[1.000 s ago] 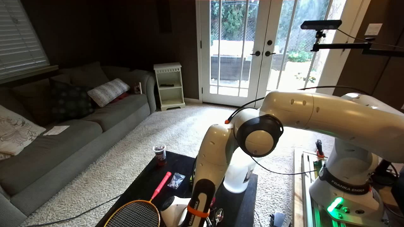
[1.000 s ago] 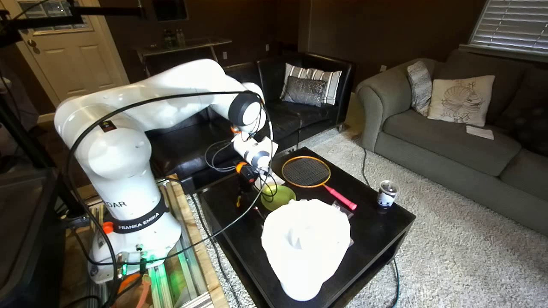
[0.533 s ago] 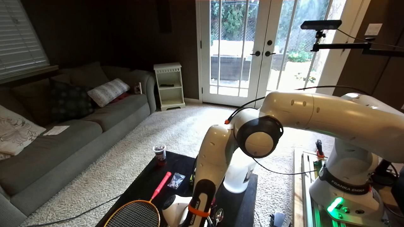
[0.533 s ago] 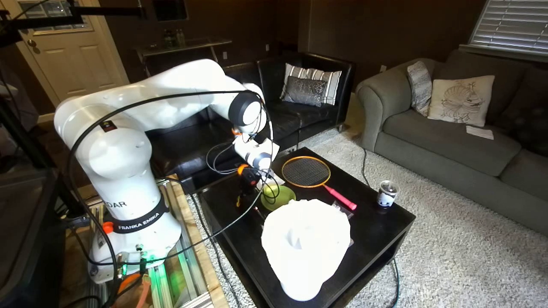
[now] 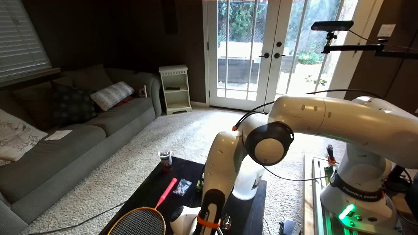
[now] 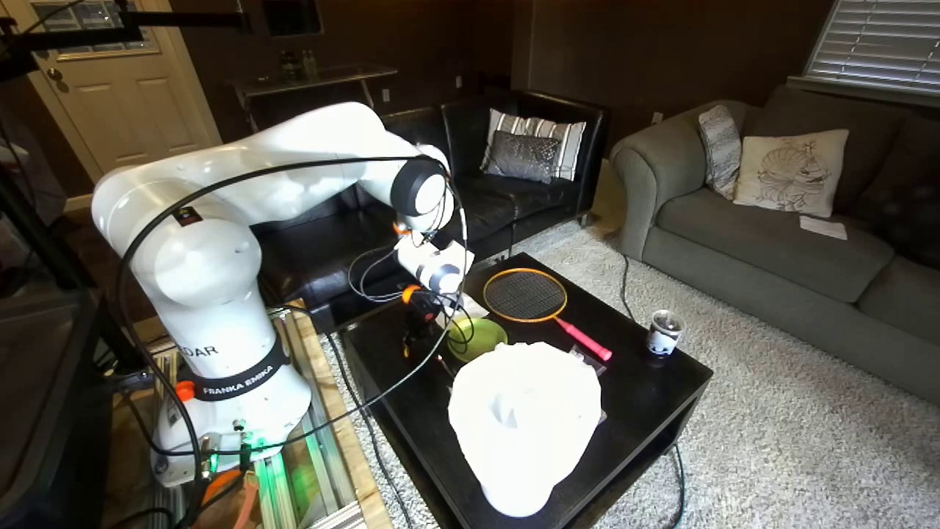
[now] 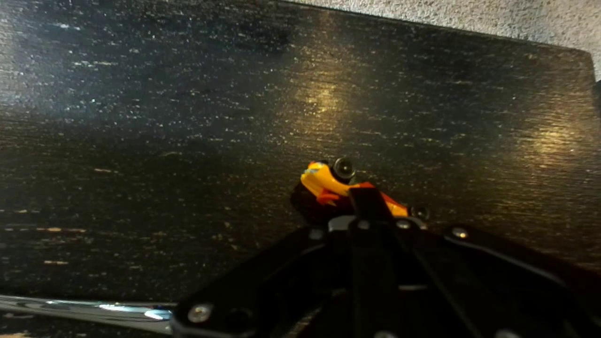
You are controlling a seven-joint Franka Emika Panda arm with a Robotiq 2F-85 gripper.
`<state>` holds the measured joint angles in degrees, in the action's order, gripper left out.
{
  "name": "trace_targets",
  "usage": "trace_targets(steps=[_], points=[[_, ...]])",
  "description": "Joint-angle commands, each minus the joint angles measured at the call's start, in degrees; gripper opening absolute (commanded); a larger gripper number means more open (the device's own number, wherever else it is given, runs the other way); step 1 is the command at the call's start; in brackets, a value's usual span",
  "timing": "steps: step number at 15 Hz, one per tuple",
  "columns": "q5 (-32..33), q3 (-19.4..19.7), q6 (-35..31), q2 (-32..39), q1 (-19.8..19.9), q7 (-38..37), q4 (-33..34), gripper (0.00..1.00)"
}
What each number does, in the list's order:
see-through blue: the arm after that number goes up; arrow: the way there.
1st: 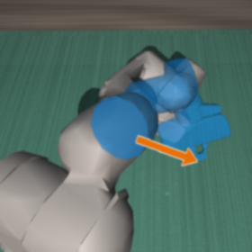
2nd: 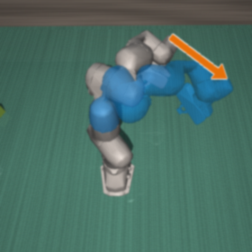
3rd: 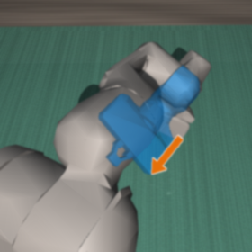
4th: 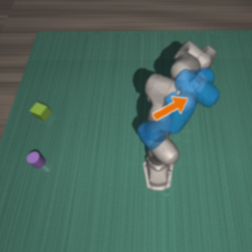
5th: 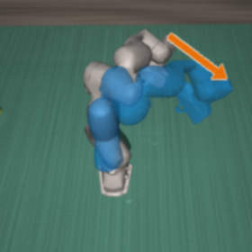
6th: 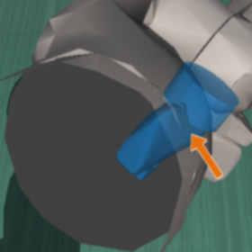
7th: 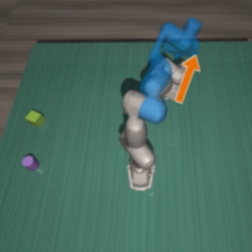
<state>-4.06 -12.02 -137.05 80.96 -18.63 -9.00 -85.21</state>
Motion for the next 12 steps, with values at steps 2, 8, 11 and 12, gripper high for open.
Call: trace_targets(steps=[2,8,11,12], points=[[-0.29,-0.77,1.45,-0.22,0.04,1.30,-0.48,0.00],[-0.67,-1.39,1.89,0.09,0.25,1.41,-0.81,0.00],[-0.96,-1.88,1.59,0.44,0.48,1.55,-1.16,0.00],[-1.06,-2.03,1.24,0.40,0.51,1.44,-1.49,0.00]])
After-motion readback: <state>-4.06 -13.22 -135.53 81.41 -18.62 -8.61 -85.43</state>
